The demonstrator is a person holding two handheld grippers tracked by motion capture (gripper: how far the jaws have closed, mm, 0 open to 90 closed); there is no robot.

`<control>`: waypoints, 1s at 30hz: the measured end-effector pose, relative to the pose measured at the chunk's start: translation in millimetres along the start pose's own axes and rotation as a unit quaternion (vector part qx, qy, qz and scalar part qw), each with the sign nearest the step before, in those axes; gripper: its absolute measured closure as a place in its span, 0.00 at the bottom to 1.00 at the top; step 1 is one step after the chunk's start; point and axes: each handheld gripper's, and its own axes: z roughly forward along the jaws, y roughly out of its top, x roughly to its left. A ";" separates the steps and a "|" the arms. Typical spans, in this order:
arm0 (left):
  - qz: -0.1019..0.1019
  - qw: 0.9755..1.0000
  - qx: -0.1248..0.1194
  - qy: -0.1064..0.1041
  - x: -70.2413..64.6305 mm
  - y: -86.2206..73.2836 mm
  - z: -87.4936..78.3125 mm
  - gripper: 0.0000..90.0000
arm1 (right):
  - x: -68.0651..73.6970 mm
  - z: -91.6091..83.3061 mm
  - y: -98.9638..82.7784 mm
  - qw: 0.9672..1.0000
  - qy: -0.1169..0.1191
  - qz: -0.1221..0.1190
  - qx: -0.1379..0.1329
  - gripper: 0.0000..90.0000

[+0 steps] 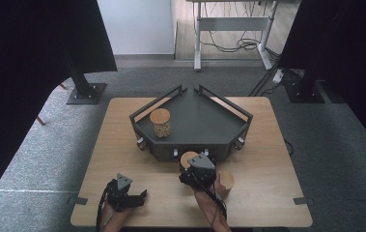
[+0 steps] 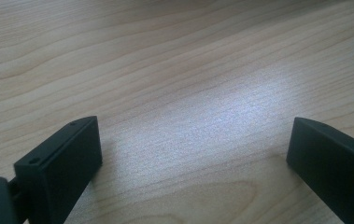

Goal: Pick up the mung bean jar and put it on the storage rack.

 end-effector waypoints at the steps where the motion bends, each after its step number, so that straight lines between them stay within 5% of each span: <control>1: 0.000 1.000 0.000 0.000 -0.1 -0.1 0.0 0.03 | -0.5 -0.7 0.9 1.000 0.001 -0.001 0.000 0.26; 30: 0.000 1.000 0.000 0.000 -0.1 -0.2 -0.1 0.03 | -24.4 -17.1 32.6 0.999 0.035 -0.017 -0.003 0.26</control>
